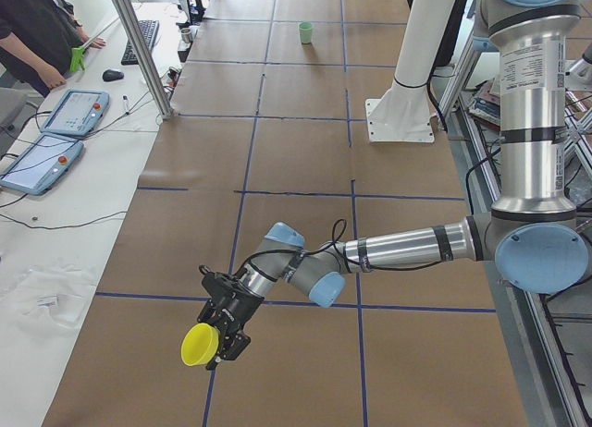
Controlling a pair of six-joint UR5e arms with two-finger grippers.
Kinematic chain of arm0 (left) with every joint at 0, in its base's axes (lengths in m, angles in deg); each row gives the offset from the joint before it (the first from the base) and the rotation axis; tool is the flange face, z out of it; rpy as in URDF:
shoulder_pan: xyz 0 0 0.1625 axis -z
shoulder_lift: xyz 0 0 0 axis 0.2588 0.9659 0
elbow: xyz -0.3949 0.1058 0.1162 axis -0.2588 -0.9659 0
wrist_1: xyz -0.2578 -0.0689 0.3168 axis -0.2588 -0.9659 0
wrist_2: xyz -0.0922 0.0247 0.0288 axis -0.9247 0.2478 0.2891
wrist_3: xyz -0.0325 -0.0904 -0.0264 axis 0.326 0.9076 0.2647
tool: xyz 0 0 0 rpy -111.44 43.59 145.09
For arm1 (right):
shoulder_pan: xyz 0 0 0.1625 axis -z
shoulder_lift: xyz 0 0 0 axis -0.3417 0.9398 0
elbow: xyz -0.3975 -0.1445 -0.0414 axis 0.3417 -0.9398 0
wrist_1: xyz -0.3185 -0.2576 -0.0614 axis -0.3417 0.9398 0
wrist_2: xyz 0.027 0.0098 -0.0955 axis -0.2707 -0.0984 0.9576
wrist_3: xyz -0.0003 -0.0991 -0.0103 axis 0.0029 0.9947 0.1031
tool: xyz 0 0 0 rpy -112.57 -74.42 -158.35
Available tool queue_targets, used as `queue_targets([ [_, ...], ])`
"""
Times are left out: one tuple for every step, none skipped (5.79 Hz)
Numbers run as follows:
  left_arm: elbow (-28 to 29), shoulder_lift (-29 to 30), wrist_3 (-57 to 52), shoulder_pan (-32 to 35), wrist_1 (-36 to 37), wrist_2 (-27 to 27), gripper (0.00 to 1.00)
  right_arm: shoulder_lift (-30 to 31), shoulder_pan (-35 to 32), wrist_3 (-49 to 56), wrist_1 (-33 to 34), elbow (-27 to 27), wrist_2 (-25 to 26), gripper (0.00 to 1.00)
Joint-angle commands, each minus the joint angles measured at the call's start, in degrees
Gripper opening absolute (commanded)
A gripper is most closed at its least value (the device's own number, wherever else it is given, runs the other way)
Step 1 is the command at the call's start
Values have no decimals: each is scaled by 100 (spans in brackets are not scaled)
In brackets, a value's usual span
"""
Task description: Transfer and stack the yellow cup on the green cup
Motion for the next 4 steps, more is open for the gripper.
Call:
queue_targets([
  [-25, 149, -1261, 936, -1080, -2528, 56, 0, 1, -9, 0, 3, -2, 100],
  [-208, 201, -1263, 966, -1503, -2978, 56, -9, 1, -9, 0, 3, -2, 100],
  [-549, 306, -1211, 966, -1516, -3565, 51, -9, 1, -9, 0, 21, -2, 100],
  [-822, 447, -1193, 948, -1490, -3710, 51, -18, -8, -9, 0, 29, -2, 100],
])
